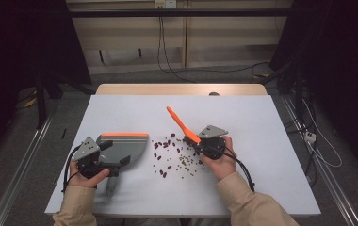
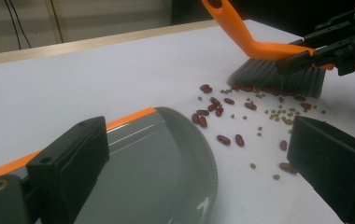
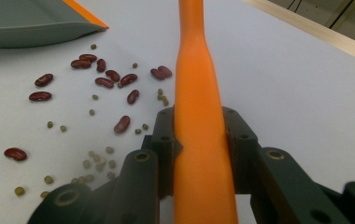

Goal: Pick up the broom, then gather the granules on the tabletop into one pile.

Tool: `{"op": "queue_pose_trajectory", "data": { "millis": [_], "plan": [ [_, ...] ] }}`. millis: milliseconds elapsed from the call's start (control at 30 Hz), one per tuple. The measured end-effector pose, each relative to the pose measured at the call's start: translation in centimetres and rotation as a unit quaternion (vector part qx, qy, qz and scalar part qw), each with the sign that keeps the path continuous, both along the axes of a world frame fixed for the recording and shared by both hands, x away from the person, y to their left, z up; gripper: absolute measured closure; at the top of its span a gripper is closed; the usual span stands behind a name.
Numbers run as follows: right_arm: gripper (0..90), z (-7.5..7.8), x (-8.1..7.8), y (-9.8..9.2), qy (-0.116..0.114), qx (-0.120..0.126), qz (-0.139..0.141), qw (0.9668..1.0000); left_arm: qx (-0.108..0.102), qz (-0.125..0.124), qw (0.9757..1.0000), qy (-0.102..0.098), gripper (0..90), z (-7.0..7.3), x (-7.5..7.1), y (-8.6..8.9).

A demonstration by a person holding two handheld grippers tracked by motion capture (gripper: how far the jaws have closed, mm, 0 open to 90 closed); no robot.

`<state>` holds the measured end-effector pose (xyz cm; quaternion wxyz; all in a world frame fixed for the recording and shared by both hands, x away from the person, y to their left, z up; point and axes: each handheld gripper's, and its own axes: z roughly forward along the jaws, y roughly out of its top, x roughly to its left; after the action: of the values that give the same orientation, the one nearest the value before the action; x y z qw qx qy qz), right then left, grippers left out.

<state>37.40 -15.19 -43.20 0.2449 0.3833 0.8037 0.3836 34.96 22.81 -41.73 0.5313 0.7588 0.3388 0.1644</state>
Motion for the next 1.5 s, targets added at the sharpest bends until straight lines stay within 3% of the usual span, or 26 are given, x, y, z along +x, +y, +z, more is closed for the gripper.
{"op": "queue_pose_trajectory", "data": {
  "millis": [367, 567, 833, 1133, 1333, 1500],
  "plan": [
    [70.7, 0.1, -0.6, 0.4, 0.004, 0.008, 0.013, 0.9999, 0.001, -0.003, 1.0000, 0.000, 5.5, -0.1, -0.1, 0.0],
    [70.8, 0.1, -0.8, 0.4, -0.006, -0.007, 0.020, 0.9998, 0.003, -0.004, 1.0000, 0.000, 5.5, -0.1, -0.1, 0.0],
    [71.0, 0.9, -0.2, -1.0, -0.011, 0.009, 0.011, 0.9998, 0.001, -0.002, 1.0000, -0.001, 5.5, -0.1, -0.2, 0.2],
    [71.0, 1.9, 1.8, -2.8, -0.023, 0.050, 0.017, 0.9983, 0.003, -0.002, 1.0000, 0.001, 5.5, -0.1, -0.2, 0.1],
    [71.0, 2.1, 4.1, -3.1, -0.038, 0.053, 0.033, 0.9973, 0.001, -0.002, 1.0000, 0.002, 5.5, -0.2, -0.1, 0.2],
    [71.0, 1.3, 6.3, -2.3, -0.044, 0.038, 0.062, 0.9964, -0.001, 0.001, 1.0000, 0.002, 5.5, -0.2, -0.1, 0.3]
  ]
}}
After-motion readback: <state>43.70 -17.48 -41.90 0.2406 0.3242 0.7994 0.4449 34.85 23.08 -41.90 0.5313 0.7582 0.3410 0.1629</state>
